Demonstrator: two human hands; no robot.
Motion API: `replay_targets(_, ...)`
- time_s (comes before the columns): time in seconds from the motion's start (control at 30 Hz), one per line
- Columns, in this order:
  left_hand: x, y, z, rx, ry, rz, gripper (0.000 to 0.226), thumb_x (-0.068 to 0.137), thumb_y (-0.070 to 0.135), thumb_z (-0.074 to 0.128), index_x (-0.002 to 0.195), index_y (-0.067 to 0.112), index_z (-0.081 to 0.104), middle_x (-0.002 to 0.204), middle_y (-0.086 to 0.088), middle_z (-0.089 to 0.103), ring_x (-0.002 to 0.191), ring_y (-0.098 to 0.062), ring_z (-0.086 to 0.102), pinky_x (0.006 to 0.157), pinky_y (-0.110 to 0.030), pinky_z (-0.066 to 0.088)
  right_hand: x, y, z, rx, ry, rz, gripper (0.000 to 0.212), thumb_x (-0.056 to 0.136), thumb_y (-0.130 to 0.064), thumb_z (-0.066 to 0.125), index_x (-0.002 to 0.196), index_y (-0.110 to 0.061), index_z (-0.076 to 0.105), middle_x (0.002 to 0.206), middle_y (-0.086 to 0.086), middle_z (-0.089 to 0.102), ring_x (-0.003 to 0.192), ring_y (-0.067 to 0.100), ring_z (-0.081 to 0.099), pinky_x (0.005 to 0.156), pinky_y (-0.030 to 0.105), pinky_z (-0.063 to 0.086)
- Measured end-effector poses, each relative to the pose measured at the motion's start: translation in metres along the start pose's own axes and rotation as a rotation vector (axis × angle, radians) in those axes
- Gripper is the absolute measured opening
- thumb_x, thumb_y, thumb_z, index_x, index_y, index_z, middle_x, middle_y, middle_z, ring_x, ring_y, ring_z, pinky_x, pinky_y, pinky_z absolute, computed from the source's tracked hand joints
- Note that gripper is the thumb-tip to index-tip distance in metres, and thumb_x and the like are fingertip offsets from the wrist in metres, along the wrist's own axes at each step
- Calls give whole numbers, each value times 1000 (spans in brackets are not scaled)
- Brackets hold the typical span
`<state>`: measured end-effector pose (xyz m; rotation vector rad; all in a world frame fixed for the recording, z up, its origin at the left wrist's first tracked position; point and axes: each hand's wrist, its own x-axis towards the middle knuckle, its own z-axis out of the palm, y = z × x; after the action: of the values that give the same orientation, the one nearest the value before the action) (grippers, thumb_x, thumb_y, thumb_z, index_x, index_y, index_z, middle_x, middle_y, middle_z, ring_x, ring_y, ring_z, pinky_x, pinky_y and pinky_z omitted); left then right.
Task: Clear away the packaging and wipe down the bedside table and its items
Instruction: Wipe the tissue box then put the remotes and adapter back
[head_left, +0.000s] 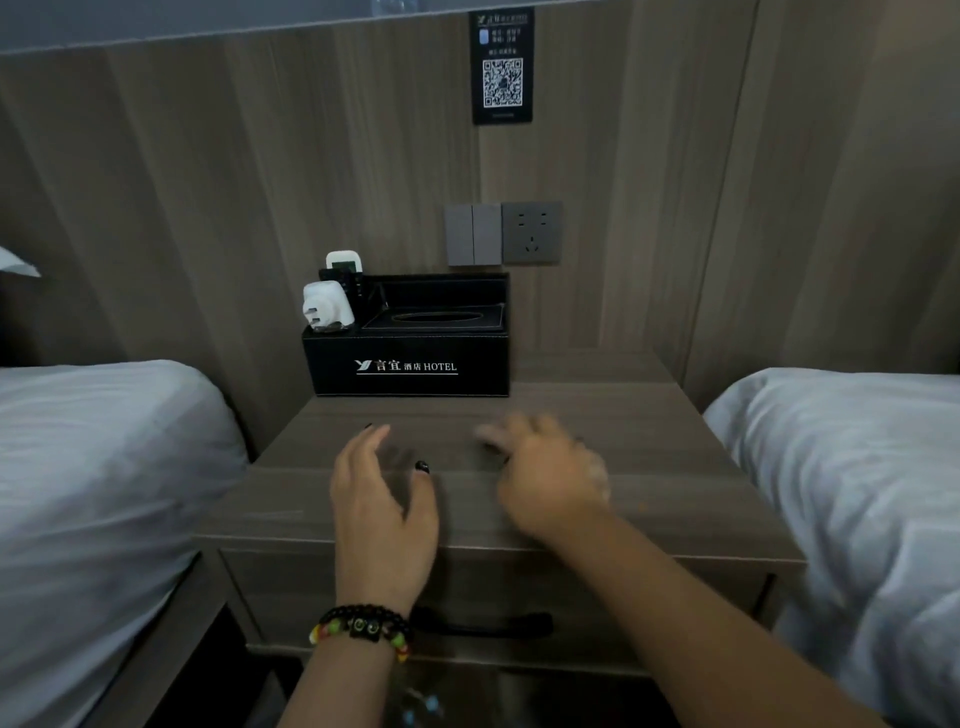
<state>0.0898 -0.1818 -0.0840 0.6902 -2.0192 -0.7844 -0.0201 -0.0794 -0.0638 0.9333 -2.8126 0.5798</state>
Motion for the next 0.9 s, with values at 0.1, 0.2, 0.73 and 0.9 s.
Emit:
replay_targets(0.1, 8, -9, 0, 5, 10, -6, 44, 91, 15, 58, 133, 17, 46, 141, 0, 41, 131, -12, 35, 105, -18, 22, -41, -15, -2, -57, -70, -390, 56, 86, -16, 51, 137, -33, 36, 132, 1, 42, 122, 25, 46, 108, 40, 32)
replay_targets(0.2, 13, -14, 4, 62, -7, 45, 43, 90, 18, 58, 132, 18, 47, 141, 2, 42, 131, -11, 36, 105, -19, 22, -41, 31, -21, -48, -149, -403, 61, 89, -14, 51, 142, -39, 31, 138, -8, 40, 123, 16, 46, 104, 30, 36)
replay_targets(0.73, 20, -17, 14, 11, 177, 113, 35, 86, 21, 59, 121, 22, 54, 131, 6, 51, 122, -9, 46, 86, -6, 32, 124, 91, 8, 238, 110, -126, 31, 90, -4, 57, 112, -22, 68, 107, -4, 68, 103, 16, 59, 97, 22, 42)
replay_targets(0.9, 35, -20, -10, -406, 312, -105, 33, 90, 8, 57, 116, 27, 52, 132, 7, 46, 115, 7, 46, 96, -15, 42, -11, 10, 13, 269, 59, -556, 55, 85, 3, 51, 128, -31, 58, 119, -12, 53, 111, -5, 48, 101, 4, 31)
